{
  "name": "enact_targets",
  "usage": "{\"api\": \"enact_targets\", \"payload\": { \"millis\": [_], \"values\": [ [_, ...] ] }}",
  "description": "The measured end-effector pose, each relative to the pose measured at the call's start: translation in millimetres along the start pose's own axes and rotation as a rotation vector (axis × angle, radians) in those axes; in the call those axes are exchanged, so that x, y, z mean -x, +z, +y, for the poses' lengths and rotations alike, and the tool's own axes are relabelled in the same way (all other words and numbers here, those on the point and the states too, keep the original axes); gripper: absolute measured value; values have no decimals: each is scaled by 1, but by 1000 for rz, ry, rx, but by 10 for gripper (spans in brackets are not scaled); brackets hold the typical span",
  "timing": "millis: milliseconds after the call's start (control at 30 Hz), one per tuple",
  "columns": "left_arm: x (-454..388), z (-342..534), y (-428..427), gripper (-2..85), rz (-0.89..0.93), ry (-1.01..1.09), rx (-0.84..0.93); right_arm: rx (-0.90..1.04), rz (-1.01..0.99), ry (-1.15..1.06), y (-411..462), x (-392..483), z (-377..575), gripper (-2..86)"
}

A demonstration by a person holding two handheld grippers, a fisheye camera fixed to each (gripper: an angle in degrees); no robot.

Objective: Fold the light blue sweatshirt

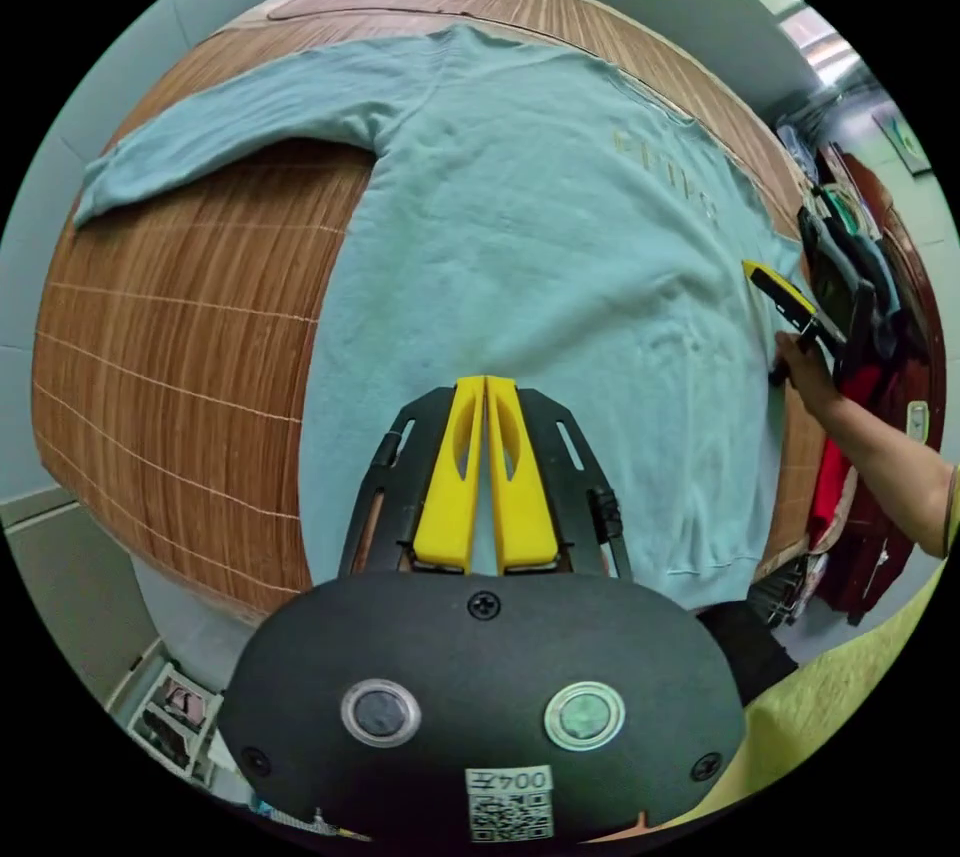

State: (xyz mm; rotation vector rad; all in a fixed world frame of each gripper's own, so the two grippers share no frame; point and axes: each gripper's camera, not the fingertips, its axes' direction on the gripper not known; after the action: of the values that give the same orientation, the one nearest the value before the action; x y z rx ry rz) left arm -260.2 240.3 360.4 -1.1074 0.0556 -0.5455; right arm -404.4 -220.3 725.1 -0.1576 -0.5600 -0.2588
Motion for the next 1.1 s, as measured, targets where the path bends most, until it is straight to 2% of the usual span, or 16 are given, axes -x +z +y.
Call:
{"api": "enact_targets", "payload": {
  "millis": [100, 167, 233, 300, 333, 433, 533, 600, 733, 833, 900, 933, 1100],
  "values": [
    [-38, 13, -10, 2, 141, 129, -4, -1, 10, -5, 2, 2, 0, 66],
    [-82, 31, -4, 1, 187, 295, 63, -2, 6, -3, 3, 1, 0, 66],
    [-100, 48, 8, 1, 200, 371, 129, -1, 5, -3, 3, 1, 0, 66],
    [-100, 63, 27, 1, 134, 374, 218, -1, 5, -3, 4, 1, 0, 66],
    [-92, 73, 33, 1, 162, 372, 201, -1, 2, -2, 4, 0, 0, 66],
    [-72, 69, 27, 1, 229, 254, 194, 1, -3, 0, 4, -1, 1, 66],
    [-67, 69, -5, 1, 137, 260, 79, -1, 0, -2, 4, 0, 2, 66],
    [-47, 73, -12, 1, 60, 186, 61, -1, -2, -2, 4, 0, 2, 66],
    [29, 97, -6, 2, -97, -118, 72, -1, -2, -2, 4, 1, 4, 66],
    [60, 107, -1, 3, 61, -181, 51, -1, 0, -4, 3, 2, 5, 66],
    [60, 100, -5, 5, 45, -181, 90, -1, -2, -3, 3, 2, 6, 66],
    [57, 93, -15, 7, -8, -164, 66, -1, -3, -2, 2, 2, 6, 66],
    [73, 39, -38, 29, 47, -148, -87, -1, -2, -3, 0, 3, 8, 66]
  ]
}}
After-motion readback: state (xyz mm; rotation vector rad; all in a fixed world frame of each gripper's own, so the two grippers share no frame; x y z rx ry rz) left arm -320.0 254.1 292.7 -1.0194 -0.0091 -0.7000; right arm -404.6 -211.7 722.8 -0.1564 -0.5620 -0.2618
